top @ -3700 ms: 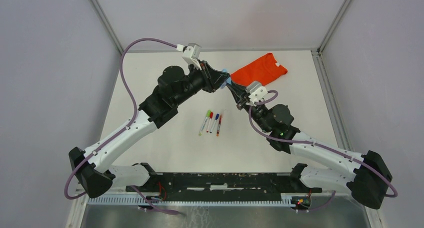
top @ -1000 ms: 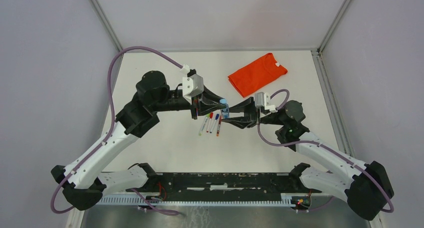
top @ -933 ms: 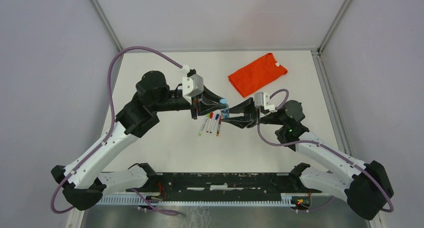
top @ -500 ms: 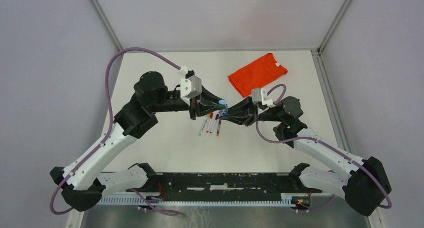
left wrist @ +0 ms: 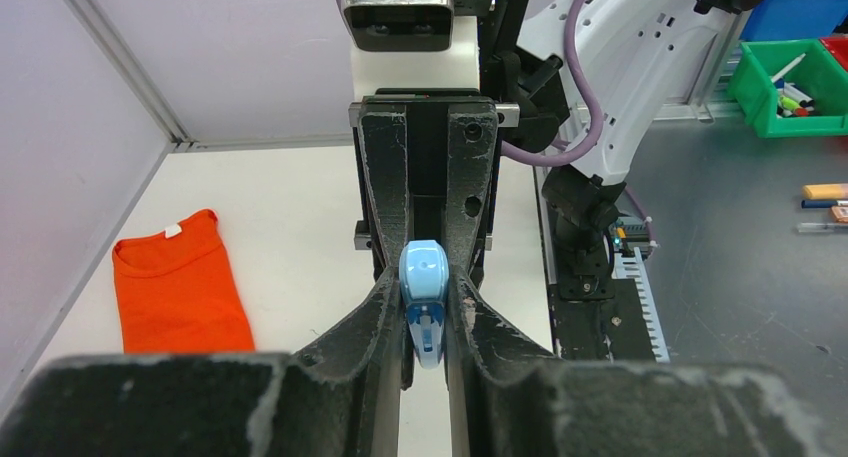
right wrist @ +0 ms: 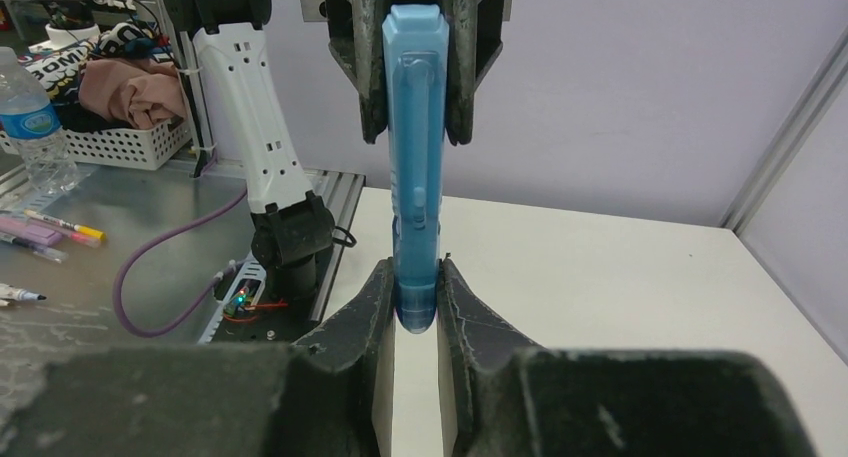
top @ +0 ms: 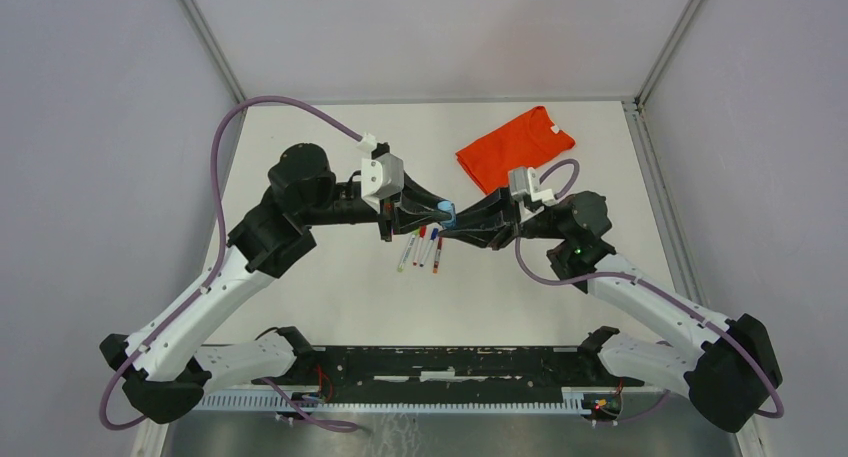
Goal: Insert the pens into the pen caps
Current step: Press the pen cap onto the pen.
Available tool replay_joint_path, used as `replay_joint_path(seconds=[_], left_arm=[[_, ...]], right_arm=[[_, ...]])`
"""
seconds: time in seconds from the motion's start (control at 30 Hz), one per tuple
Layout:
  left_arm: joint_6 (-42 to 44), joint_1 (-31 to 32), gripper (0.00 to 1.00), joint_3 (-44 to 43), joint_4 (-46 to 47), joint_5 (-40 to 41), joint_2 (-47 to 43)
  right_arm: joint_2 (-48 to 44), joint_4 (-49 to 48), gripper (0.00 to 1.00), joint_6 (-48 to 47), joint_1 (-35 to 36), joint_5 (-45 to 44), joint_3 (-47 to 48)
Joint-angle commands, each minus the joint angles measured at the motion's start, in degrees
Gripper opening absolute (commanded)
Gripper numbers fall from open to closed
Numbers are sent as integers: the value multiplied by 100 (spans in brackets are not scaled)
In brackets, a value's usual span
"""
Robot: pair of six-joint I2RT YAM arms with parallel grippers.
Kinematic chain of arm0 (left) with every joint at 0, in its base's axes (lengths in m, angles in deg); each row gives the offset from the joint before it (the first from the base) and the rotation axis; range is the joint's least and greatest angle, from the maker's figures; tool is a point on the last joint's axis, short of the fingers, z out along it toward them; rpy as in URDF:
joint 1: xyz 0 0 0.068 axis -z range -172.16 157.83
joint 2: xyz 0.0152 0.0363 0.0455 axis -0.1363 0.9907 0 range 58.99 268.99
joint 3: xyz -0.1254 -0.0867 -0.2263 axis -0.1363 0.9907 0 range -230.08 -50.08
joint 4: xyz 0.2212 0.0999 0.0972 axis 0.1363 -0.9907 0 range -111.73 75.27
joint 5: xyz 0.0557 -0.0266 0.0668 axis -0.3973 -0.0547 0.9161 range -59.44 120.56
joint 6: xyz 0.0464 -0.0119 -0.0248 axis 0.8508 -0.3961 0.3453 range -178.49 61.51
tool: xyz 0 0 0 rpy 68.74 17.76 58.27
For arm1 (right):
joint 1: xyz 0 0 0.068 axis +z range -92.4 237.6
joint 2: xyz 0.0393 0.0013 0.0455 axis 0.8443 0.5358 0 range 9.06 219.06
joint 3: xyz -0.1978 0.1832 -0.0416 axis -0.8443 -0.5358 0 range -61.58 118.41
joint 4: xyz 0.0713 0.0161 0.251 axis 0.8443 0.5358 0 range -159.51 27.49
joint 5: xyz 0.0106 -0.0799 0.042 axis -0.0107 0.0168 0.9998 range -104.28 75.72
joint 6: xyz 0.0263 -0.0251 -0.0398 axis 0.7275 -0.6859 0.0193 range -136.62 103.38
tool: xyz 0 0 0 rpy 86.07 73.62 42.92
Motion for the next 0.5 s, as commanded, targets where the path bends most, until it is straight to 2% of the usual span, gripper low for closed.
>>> replay_joint_path(seconds=[0.0,0.47], left_arm=[[243,5,2,-198,-41,-60,30],[295,10,2,93,-34,158,109]], right_arm=[[-43,-502,0,356,-8,321,338],[-126,186,0,430,-6,-285,800]])
